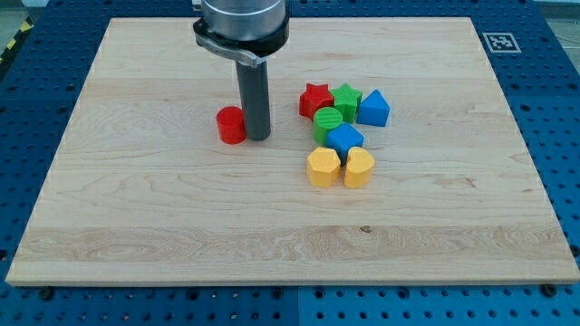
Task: Point the arm to the top of the red star
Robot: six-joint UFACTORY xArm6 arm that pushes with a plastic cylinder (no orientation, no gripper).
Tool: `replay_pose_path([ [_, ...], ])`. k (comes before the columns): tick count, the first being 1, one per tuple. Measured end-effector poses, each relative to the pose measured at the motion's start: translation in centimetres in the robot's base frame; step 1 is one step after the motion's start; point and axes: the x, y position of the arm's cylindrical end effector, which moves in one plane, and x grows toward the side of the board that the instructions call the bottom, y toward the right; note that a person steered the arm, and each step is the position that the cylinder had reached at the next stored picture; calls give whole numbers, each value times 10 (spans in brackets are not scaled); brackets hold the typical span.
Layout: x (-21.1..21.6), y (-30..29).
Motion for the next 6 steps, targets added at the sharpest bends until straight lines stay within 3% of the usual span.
replay_pose_path([
  [2, -105, -7],
  [3, -134, 45],
  [6, -105, 83],
])
